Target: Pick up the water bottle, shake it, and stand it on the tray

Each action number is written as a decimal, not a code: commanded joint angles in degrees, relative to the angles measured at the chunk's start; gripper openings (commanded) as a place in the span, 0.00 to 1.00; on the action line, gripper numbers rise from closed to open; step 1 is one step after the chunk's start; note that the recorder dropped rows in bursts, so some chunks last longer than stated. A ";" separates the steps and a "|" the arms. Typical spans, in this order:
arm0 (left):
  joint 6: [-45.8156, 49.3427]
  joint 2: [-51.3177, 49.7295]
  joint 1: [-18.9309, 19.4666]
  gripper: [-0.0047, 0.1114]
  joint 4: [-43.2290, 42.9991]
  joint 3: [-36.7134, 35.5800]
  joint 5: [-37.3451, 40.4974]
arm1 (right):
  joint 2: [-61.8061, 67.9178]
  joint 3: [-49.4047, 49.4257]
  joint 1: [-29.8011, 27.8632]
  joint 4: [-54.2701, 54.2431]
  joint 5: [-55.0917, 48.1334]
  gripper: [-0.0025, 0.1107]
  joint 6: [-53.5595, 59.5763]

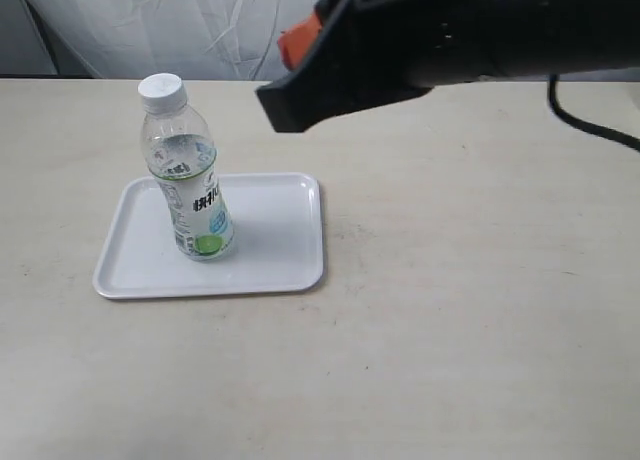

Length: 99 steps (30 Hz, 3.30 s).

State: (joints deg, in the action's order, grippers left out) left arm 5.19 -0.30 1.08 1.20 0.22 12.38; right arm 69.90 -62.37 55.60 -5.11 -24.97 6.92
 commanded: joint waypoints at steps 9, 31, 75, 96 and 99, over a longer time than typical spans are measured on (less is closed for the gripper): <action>-0.05 0.30 -0.01 0.04 -0.13 -0.22 -0.46 | -14.95 0.39 -0.21 33.27 -15.47 0.01 -35.63; -0.05 0.30 -0.01 0.04 -0.13 -0.22 -0.46 | -42.62 26.71 -55.55 21.10 3.57 0.01 -23.73; -0.05 0.30 -0.01 0.04 -0.13 -0.22 -0.46 | -67.31 61.66 -55.60 5.11 4.62 0.01 -10.97; -0.05 0.30 -0.01 0.04 -0.13 -0.22 -0.46 | -68.48 62.37 -55.60 2.88 5.38 0.01 -10.16; -0.05 0.30 -0.01 0.04 -0.13 -0.22 -0.46 | -68.48 62.37 -55.60 3.04 5.17 0.01 -10.16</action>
State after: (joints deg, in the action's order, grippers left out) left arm 5.19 -0.30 1.08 1.17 0.22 12.38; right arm 1.83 -0.28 0.33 -2.09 -20.35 -3.62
